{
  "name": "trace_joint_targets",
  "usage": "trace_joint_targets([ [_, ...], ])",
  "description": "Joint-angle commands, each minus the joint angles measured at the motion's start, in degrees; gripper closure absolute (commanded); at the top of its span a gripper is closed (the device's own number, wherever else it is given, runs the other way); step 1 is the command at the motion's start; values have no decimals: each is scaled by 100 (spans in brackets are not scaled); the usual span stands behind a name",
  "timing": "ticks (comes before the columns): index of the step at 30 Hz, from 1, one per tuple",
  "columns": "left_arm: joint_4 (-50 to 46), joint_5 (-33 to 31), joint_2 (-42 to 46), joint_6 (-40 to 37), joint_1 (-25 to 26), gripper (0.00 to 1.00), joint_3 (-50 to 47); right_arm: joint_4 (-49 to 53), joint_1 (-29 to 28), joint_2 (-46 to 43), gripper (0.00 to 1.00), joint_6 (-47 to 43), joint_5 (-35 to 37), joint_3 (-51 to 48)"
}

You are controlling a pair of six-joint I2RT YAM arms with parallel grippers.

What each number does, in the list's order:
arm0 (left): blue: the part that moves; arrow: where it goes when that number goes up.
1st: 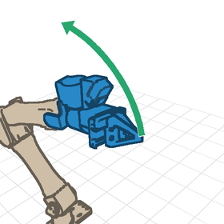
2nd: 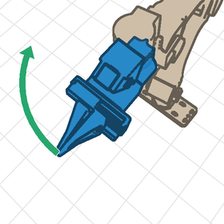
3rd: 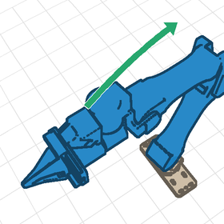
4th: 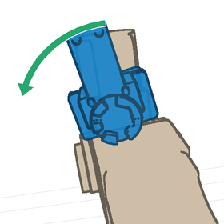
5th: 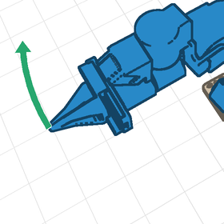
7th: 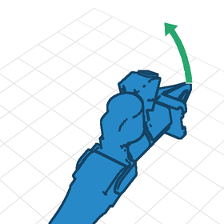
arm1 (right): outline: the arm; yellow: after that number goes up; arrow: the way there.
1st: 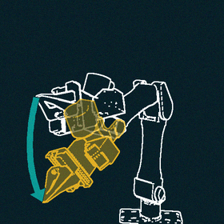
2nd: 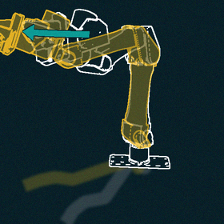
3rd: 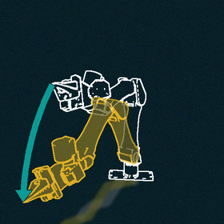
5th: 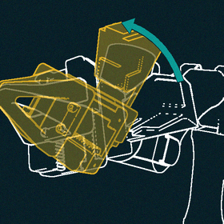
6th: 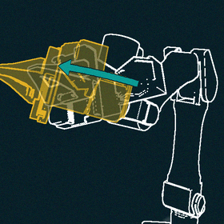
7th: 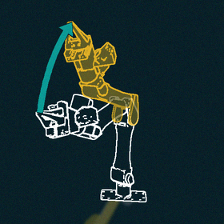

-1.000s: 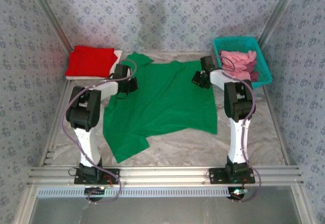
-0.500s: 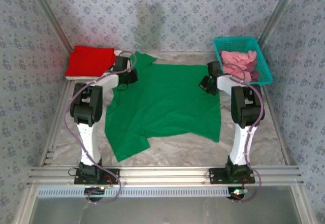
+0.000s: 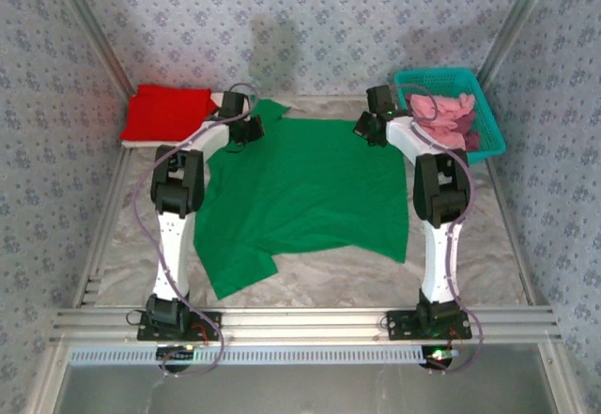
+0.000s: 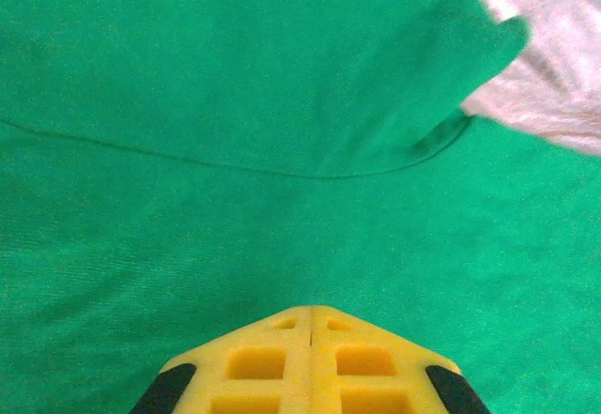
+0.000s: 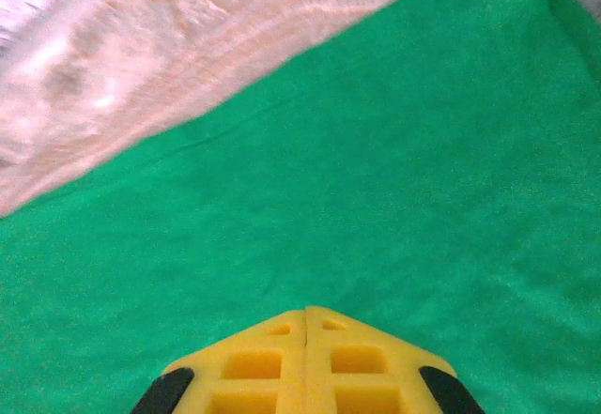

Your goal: Fold and stack the t-shirts

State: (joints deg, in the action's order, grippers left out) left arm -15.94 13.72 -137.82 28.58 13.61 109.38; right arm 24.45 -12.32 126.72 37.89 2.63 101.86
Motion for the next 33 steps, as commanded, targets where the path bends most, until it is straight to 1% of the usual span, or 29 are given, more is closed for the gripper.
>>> trace_joint_targets([
  [1, -367, 137, -336, 258, 2, 100, 590, 692, -52, 517, 100, 1, 106, 571],
  [3, -459, 107, -527, 390, -7, 100, 817, 695, -10, 682, 100, 222, 27, 655],
  [5, -440, 114, -731, 564, -32, 100, 1022, 448, 60, 788, 100, 535, -58, 607],
  [9, -563, 107, -1255, 798, -58, 100, 1700, 408, 65, 1077, 100, 710, 173, 959],
  [12, -726, 173, -1721, 916, -103, 100, 2394, 692, 45, 1431, 100, 784, 220, 1508],
  [15, -1046, 100, -2195, 921, -155, 100, 3261, 659, 69, 1692, 100, 944, 214, 1817],
  [18, -1197, 127, -2747, 984, -238, 100, 4323, 579, 170, 1978, 100, 1212, 168, 2208],
  [20, -1461, 234, -3057, 1019, -313, 100, 5163, 685, 232, 2189, 100, 1258, 133, 2694],
  [22, -1677, 282, -3009, 919, -349, 100, 5563, 909, 280, 2319, 100, 1191, 110, 3243],
  [23, -1742, 341, -2829, 812, -350, 100, 5570, 971, 298, 2316, 100, 1108, 90, 3475],
  [24, -1835, 370, -2631, 701, -349, 96, 5544, 1045, 312, 2285, 100, 1035, 76, 3631],
  [25, -1970, 426, -2373, 562, -350, 88, 5498, 1171, 319, 2206, 100, 931, 12, 3806],
  [27, -2260, 420, -1770, 234, -350, 87, 5352, 1145, 318, 1908, 100, 736, -73, 3933],
  [28, -2531, 332, -1379, 70, -335, 86, 5129, 1104, 282, 1655, 100, 610, -147, 3857],
  [29, -2539, 250, -849, -64, -316, 86, 4665, 1051, 229, 1358, 100, 448, -216, 3724],
  [30, -2343, 198, -275, -146, -286, 85, 3973, 1027, 177, 1076, 99, 292, -249, 3574],
  [31, -1579, 128, 517, -126, -262, 83, 2720, 1027, 90, 731, 96, 96, -261, 3347],
  [32, -642, 42, 1402, 49, -253, 78, 1255, 1025, 7, 349, 93, -112, -251, 3030],
  [33, 38, -60, 2102, 242, -265, 73, 84, 831, -75, -15, 90, -302, -230, 2661],
])
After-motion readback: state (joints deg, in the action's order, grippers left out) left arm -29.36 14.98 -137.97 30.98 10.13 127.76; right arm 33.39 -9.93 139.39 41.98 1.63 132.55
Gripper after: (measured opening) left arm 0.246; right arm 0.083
